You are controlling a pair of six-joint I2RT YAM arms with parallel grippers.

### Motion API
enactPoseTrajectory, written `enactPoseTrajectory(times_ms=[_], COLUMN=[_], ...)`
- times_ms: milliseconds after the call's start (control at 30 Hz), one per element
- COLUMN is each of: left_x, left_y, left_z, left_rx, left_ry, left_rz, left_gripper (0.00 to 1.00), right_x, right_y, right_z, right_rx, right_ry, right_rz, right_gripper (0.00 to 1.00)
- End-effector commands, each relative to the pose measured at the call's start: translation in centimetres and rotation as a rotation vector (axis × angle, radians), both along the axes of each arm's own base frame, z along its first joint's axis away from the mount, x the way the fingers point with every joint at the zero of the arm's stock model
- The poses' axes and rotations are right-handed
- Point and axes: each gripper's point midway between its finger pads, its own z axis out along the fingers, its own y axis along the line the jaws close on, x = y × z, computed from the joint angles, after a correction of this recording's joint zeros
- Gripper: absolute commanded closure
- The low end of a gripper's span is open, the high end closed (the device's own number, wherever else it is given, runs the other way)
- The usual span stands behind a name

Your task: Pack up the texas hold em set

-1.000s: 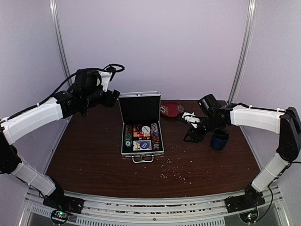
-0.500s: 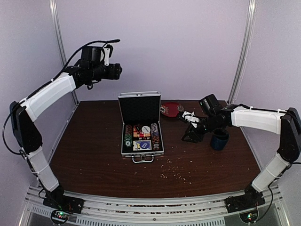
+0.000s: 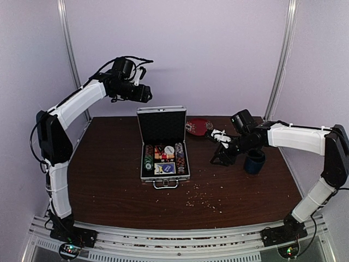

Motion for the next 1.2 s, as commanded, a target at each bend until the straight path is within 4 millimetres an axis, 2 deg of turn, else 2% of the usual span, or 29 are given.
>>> enactPoseTrajectory(times_ms=[0,233,367,533,667,767,833,900,1000,1067,1167], left_x=[-1.6,-3.8,-5.8,-8.9,-11.3,-12.9,-14.0,-15.5,-16.6,-17.1,-16.9], left_y=[-0.3,-0.7,-1.4,-2.3,-1.9,-0.5,0.6,1.9,3.0,3.3,2.8], left_z=[-0.2,-1.9,-2.1,-3.6,-4.8,-5.5,-6.5,-8.5,-10.0,-11.2,-12.1], left_rx=[0.015,0.017,-0.002,0.01,0.037,0.018,0.001,-0.016,-0.071,-0.119,-0.229], left_ry=[0.055,0.134,0.167,0.218,0.238,0.22,0.211,0.225,0.219,0.222,0.213], left_rz=[-0.086,-0.154,-0.207,-0.265,-0.256,-0.207,-0.166,-0.123,-0.067,-0.056,-0.078], left_gripper=[0.27,0.32,0.34,0.36,0.37,0.36,0.36,0.34,0.3,0.26,0.23], right_x=[0.5,0.5,0.4,0.4,0.4,0.5,0.9,1.6,2.8,4.4,6.2], right_y=[0.0,0.1,0.0,0.1,0.2,0.2,0.2,0.6,2.0,3.3,5.4], right_z=[-0.4,-0.8,-1.0,-1.3,-1.4,-1.3,-0.9,-0.1,0.9,1.9,1.9], right_rx=[-0.02,-0.028,-0.033,-0.034,-0.034,-0.036,-0.032,-0.007,0.035,0.063,0.095], right_ry=[0.003,0.019,0.021,0.032,0.04,0.033,0.023,0.02,0.038,0.054,0.126], right_rz=[-0.001,0.006,0.008,0.011,0.015,0.011,-0.007,-0.028,-0.028,-0.029,-0.023], right_gripper=[0.49,0.49,0.49,0.49,0.49,0.49,0.49,0.49,0.48,0.48,0.48])
